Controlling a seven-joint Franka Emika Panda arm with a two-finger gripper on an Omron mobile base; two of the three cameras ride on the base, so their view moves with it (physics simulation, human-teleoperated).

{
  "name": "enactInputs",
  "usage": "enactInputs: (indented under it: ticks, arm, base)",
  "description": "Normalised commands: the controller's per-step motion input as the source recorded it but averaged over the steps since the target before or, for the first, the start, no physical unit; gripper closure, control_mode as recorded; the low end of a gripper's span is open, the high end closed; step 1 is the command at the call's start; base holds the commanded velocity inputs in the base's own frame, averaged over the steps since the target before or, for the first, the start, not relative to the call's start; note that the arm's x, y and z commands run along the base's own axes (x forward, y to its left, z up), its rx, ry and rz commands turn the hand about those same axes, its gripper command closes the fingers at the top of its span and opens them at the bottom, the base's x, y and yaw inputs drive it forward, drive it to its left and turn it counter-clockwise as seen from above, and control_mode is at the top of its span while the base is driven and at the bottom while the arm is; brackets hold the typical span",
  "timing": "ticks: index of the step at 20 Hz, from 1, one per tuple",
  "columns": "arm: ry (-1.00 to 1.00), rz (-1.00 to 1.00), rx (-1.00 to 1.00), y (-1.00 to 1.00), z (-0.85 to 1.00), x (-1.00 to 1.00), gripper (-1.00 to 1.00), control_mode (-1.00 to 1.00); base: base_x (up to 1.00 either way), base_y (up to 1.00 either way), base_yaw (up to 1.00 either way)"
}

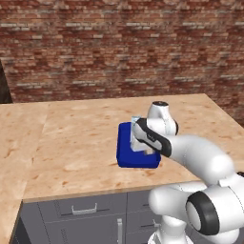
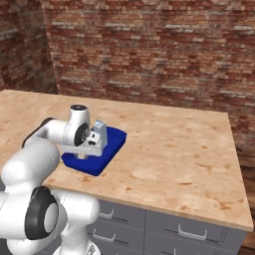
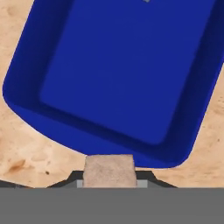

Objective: Take out the milk from the fridge and place it on the tray on the counter. Then take the sugar cube near the tray and place it in the tray.

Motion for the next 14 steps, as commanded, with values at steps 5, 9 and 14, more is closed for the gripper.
enactInputs:
  ticks: [5, 9, 14]
  arm:
    - [-0.02, -0.05, 0.00, 0.15, -0.32, 0.21, 1.00, -1.00]
    - [-0.03, -0.04, 0.00, 0.00, -0.20, 0.25, 1.00, -1.00]
    - [0.00, -0.02, 0.00, 0.00, -0.16, 0.31, 1.00, -1.00]
  base:
    - [0.00, 0.00, 0.00]
    - [0.00, 0.00, 0.00]
    - [0.00, 0.00, 0.00]
